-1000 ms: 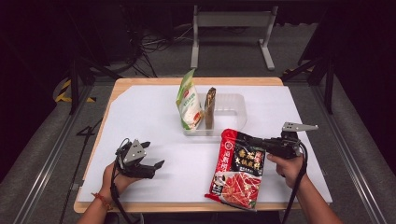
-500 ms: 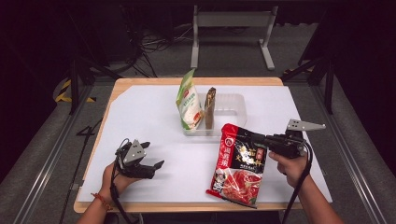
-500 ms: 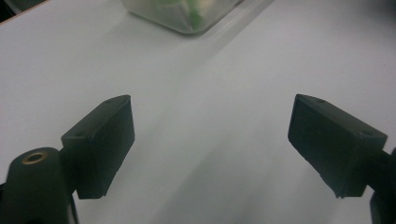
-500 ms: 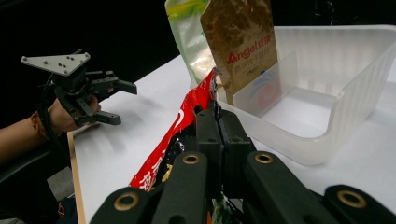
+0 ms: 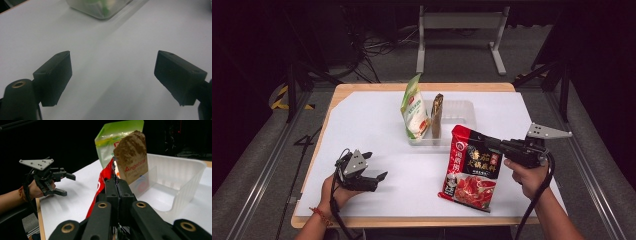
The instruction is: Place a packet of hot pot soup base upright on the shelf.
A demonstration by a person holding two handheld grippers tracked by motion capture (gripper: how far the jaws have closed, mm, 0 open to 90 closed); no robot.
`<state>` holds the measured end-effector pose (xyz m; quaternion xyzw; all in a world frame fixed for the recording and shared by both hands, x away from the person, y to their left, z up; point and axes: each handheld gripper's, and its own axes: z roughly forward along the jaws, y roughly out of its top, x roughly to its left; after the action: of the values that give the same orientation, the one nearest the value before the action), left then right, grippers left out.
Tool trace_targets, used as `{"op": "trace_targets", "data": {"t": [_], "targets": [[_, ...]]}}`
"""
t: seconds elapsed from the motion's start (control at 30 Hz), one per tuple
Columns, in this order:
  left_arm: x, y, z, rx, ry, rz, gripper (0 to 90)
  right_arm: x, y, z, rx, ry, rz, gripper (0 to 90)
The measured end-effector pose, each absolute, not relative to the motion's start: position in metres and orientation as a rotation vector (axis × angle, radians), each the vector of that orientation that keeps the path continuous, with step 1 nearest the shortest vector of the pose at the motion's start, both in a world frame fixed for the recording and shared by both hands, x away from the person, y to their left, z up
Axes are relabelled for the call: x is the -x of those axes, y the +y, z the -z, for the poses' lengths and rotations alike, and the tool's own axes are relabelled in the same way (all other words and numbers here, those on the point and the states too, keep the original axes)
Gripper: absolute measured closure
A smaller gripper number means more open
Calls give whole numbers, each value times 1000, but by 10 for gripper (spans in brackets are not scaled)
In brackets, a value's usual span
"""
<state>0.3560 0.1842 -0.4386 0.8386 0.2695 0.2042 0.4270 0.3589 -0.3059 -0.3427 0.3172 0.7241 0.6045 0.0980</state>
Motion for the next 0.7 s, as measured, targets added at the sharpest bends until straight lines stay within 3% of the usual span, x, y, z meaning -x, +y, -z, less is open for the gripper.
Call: {"op": "trace_targets", "data": {"t": [0.7], "targets": [[-356,184,439,-2094,679,-508,154,-345,-313,304,-883,2056,-1720,895]]}}
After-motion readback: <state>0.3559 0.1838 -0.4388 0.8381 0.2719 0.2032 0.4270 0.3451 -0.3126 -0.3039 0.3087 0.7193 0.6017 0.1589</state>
